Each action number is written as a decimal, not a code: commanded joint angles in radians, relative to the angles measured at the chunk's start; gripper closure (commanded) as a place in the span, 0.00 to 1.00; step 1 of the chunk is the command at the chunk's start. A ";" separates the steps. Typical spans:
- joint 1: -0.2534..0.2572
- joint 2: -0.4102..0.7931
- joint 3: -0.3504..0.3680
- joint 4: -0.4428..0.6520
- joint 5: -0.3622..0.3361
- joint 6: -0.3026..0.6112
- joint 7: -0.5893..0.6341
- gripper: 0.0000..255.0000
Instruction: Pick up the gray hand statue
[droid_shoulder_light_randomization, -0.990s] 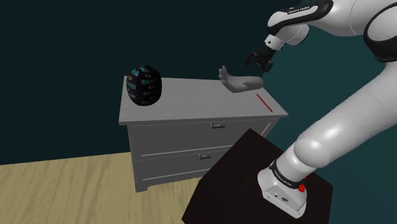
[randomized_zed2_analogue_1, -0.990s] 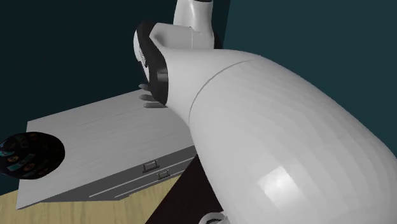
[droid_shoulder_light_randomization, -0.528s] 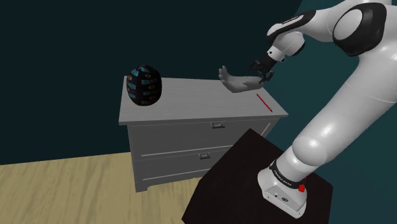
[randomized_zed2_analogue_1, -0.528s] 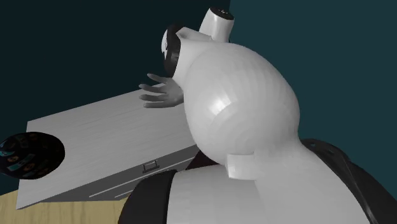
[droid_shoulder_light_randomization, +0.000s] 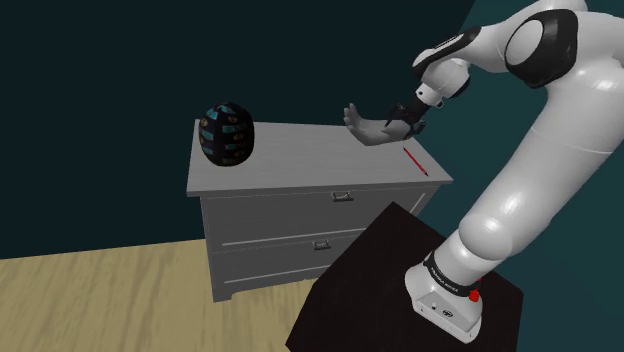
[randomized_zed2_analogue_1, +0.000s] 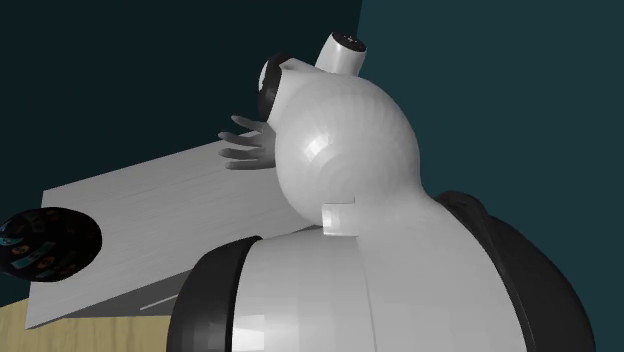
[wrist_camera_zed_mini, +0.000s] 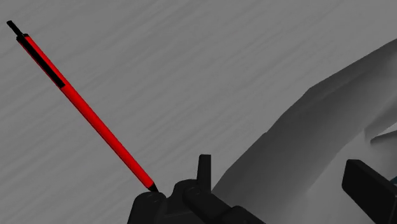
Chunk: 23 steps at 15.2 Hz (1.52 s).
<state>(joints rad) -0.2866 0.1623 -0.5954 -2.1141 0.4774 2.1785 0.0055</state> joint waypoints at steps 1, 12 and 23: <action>0.001 0.001 0.002 -0.010 0.005 0.011 -0.004 0.00; 0.003 -0.008 0.000 -0.006 -0.005 0.002 0.004 1.00; 0.014 -0.093 -0.015 0.054 -0.093 -0.109 0.091 1.00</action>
<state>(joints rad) -0.2733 0.0763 -0.6104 -2.0735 0.3899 2.0823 0.0909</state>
